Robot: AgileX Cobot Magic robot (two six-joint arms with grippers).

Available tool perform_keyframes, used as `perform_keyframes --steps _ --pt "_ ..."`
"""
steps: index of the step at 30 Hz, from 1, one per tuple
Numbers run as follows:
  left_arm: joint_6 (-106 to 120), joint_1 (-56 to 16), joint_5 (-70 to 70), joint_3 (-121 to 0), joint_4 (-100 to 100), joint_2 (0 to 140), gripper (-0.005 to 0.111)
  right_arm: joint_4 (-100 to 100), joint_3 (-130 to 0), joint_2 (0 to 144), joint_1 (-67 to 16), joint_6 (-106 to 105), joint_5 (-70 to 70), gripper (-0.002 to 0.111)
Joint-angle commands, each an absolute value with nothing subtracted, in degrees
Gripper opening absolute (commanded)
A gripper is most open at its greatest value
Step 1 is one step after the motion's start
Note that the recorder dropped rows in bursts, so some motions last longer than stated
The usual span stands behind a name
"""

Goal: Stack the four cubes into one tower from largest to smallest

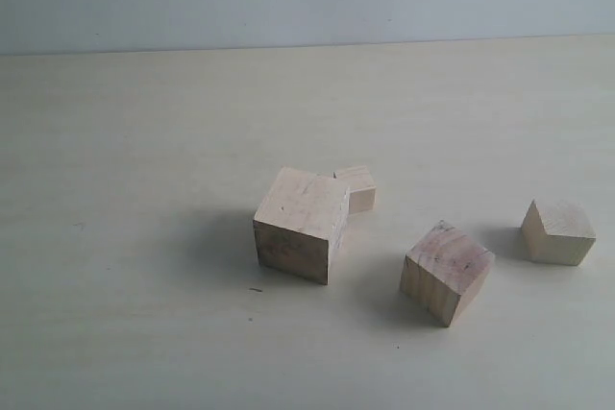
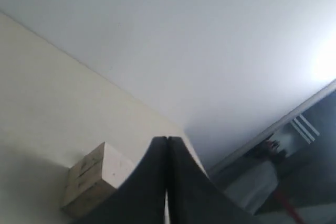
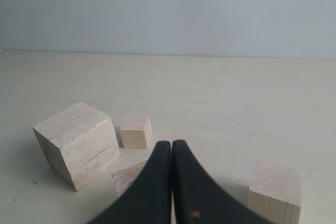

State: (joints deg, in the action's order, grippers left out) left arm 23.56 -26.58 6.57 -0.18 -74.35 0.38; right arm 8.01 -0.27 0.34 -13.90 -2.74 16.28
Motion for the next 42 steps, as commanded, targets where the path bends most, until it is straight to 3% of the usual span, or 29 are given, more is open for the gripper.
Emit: perform_keyframes --steps 1,9,14,20,26,29,35,36,42 --pt "23.61 -26.57 1.98 0.00 -80.59 0.00 0.000 7.51 0.00 0.00 -13.61 -2.69 15.35 0.000" --pt "23.79 -26.57 5.30 -1.33 -92.79 0.00 0.000 7.51 0.00 0.00 -13.61 -2.69 15.35 0.000" --pt "37.74 -26.57 16.36 -17.28 -86.83 3.19 0.000 7.51 0.00 0.00 -13.61 -2.69 15.35 0.000" --pt "29.89 -26.28 32.45 -38.27 -55.78 26.14 0.000 7.51 0.00 0.00 -13.61 -2.69 15.35 0.000" --pt "17.26 -26.28 32.97 -45.28 -28.20 45.80 0.002 7.51 0.00 0.00 -13.61 -2.69 15.35 0.000" --pt "17.61 -26.28 31.53 -45.59 -28.46 54.00 0.014 7.51 0.00 0.00 -13.61 -2.69 15.35 0.000" --pt "17.64 -26.28 26.59 -45.63 -28.82 67.61 0.068 7.51 0.00 0.00 -13.61 -2.69 15.35 0.000" --pt "17.64 -26.28 25.59 -45.87 -28.94 69.35 0.072 7.51 0.00 0.00 -13.61 -2.69 15.35 0.000" --pt "17.54 -28.10 26.93 -51.03 -27.80 76.47 0.065 7.51 0.00 0.00 -13.61 -2.69 15.35 0.000"
